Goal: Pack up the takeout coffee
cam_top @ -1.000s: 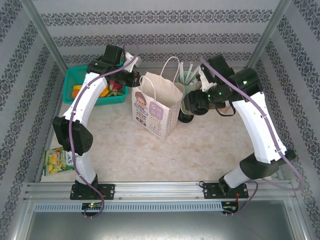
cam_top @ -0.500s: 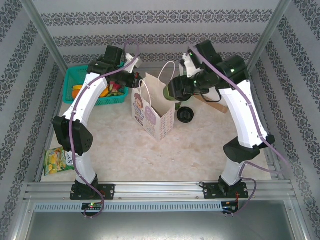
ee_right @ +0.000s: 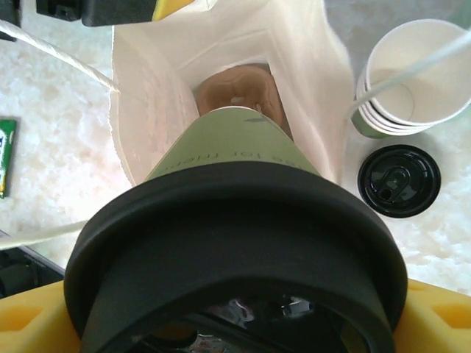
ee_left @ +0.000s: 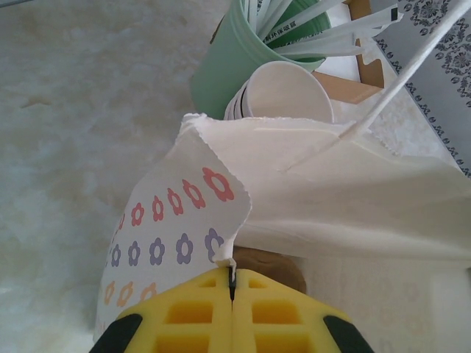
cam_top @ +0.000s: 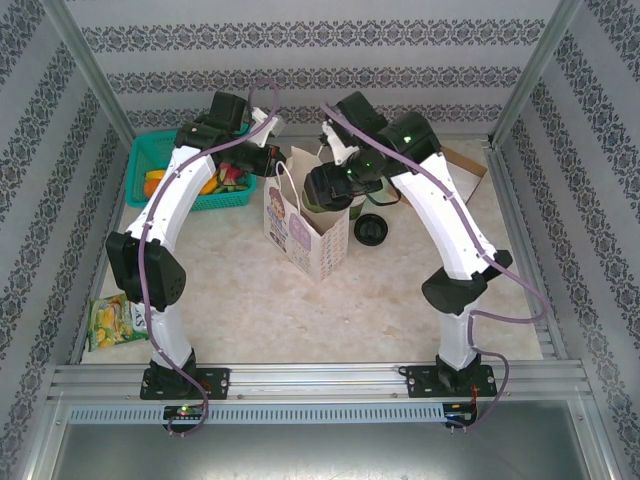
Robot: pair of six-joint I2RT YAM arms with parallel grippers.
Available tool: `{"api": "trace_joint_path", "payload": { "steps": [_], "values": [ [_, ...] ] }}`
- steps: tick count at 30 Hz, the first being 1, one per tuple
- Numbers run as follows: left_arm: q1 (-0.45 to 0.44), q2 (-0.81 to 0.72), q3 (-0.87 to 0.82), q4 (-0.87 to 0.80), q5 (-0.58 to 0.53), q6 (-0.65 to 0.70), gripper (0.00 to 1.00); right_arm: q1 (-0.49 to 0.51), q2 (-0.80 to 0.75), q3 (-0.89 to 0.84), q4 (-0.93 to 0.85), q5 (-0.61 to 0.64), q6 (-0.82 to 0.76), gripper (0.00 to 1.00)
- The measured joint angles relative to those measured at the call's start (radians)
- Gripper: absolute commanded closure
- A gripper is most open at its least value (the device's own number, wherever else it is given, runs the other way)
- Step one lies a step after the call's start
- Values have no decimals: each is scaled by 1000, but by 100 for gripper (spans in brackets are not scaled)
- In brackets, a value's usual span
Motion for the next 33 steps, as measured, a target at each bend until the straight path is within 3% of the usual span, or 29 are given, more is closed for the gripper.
{"api": "trace_joint_path", "payload": {
  "steps": [16, 24, 33],
  "values": [
    [3, 0, -20, 22, 25, 8, 93, 25, 45, -60, 111, -104, 4, 36],
    [3, -15, -41, 37, 31, 39, 93, -1, 41, -214, 166, -108, 16, 36],
    [5, -27, -64, 42, 49, 86, 93, -5, 26, -227, 169, -51, 38, 36]
  ]
}}
